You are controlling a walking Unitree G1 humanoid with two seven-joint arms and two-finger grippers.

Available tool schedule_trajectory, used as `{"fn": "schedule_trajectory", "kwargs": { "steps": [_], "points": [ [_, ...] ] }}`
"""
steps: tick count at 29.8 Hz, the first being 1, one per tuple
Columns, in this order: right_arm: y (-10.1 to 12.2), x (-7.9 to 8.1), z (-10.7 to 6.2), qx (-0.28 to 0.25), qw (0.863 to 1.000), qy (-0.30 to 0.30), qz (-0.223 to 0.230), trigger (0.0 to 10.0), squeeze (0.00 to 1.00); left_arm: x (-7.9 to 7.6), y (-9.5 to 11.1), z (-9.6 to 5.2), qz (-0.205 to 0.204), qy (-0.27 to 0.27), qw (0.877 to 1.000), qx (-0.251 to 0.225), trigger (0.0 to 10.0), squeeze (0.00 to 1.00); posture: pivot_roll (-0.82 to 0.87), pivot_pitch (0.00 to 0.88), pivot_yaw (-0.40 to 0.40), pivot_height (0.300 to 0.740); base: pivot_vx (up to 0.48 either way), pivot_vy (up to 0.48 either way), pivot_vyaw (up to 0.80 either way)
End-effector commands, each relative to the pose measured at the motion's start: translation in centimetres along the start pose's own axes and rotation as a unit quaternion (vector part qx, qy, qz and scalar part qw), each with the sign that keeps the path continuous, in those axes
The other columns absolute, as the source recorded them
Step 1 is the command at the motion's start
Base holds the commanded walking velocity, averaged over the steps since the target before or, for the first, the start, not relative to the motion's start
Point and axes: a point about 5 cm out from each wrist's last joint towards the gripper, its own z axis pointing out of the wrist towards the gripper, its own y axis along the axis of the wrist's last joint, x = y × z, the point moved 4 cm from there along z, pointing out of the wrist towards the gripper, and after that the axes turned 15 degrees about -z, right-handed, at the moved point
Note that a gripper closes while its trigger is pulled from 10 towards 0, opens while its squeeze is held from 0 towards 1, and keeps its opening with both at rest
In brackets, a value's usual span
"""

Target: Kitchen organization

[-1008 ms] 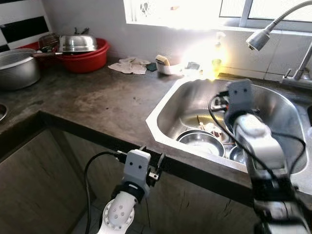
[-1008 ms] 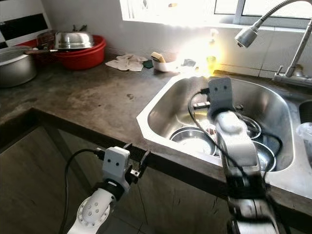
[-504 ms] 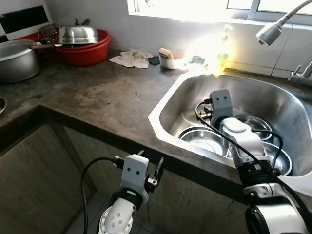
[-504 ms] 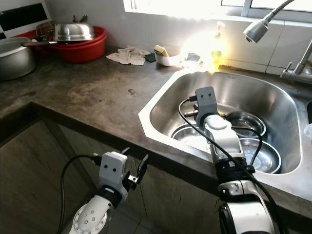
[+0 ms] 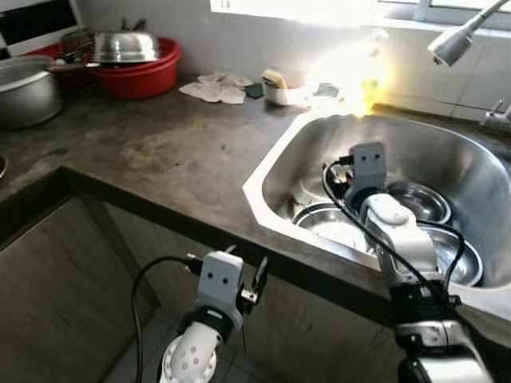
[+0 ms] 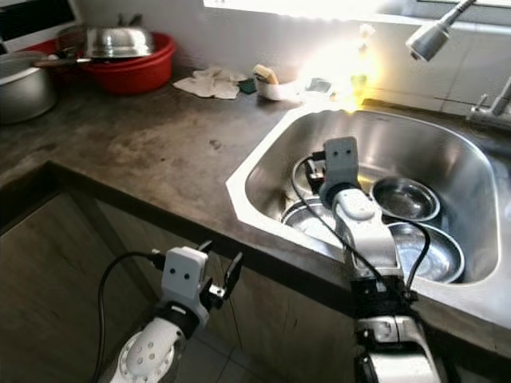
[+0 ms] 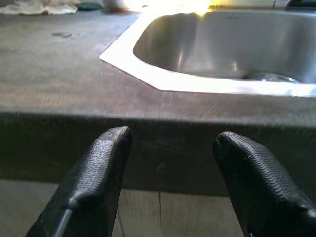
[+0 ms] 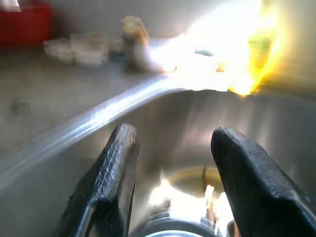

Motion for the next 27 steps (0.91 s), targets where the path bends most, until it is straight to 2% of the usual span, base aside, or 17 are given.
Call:
{"fn": "schedule_trajectory", "kwargs": {
  "steps": [1,2,5,7,9,10,11,13,17,21,27],
  "points": [
    [1.6,0.5,-1.7,-0.041,0.999,0.001,0.000,10.0,0.00,0.2,0.2,0.0,0.002,0.006,1.000,-0.002,10.0,0.00,0.12,0.074,-0.029,0.740,0.000,0.000,0.00],
    [1.6,0.5,-1.7,-0.041,0.999,0.001,0.000,10.0,0.00,0.2,0.2,0.0,0.002,0.006,1.000,-0.002,10.0,0.00,0.12,0.074,-0.029,0.740,0.000,0.000,0.00],
    [1.6,1.4,-3.8,-0.057,0.998,0.008,0.004,10.0,0.00,0.3,0.2,0.1,0.002,0.006,1.000,-0.002,10.0,0.00,0.11,0.068,-0.025,0.740,0.000,0.000,0.00],
    [1.5,1.6,-4.2,-0.060,0.998,0.008,0.005,10.0,0.00,0.3,0.2,0.2,0.002,0.007,1.000,-0.002,10.0,0.00,0.11,0.067,-0.025,0.740,0.000,0.000,0.00],
    [0.8,2.3,-5.8,-0.057,0.998,0.011,0.013,10.0,0.00,0.3,0.3,0.3,0.001,0.006,1.000,-0.004,10.0,0.00,0.10,0.058,-0.021,0.740,0.000,0.000,0.80],
    [0.8,2.3,-5.8,-0.057,0.998,0.011,0.013,10.0,0.00,0.3,0.3,0.3,0.001,0.006,1.000,-0.004,10.0,0.00,0.10,0.058,-0.021,0.740,0.000,0.000,0.80],
    [0.3,2.9,-7.0,-0.047,0.999,0.014,0.021,10.0,0.00,0.2,0.3,0.5,-0.001,0.005,1.000,-0.006,10.0,0.00,0.10,0.057,-0.016,0.740,0.000,0.000,0.80],
    [-0.3,3.2,-7.7,-0.035,0.999,0.016,0.024,10.0,0.00,0.2,0.4,0.6,0.000,0.004,1.000,-0.007,10.0,0.00,0.10,0.052,-0.018,0.740,0.000,0.165,0.80],
    [-1.1,3.8,-8.6,-0.018,0.999,0.020,0.031,10.0,0.00,0.3,0.5,0.7,0.001,0.004,1.000,-0.011,10.0,0.00,0.10,0.051,-0.017,0.740,0.000,0.412,0.80],
    [-1.9,4.5,-9.4,-0.005,0.999,0.031,0.032,10.0,0.00,0.4,0.5,0.8,0.005,0.005,1.000,-0.012,10.0,0.00,0.10,0.045,-0.016,0.740,0.000,0.000,0.80],
    [-2.0,5.2,-9.7,-0.004,0.998,0.043,0.035,10.0,0.00,0.5,0.6,0.8,0.004,0.006,1.000,-0.013,10.0,0.00,0.10,0.041,-0.017,0.740,0.000,0.000,0.80]
  ]
}}
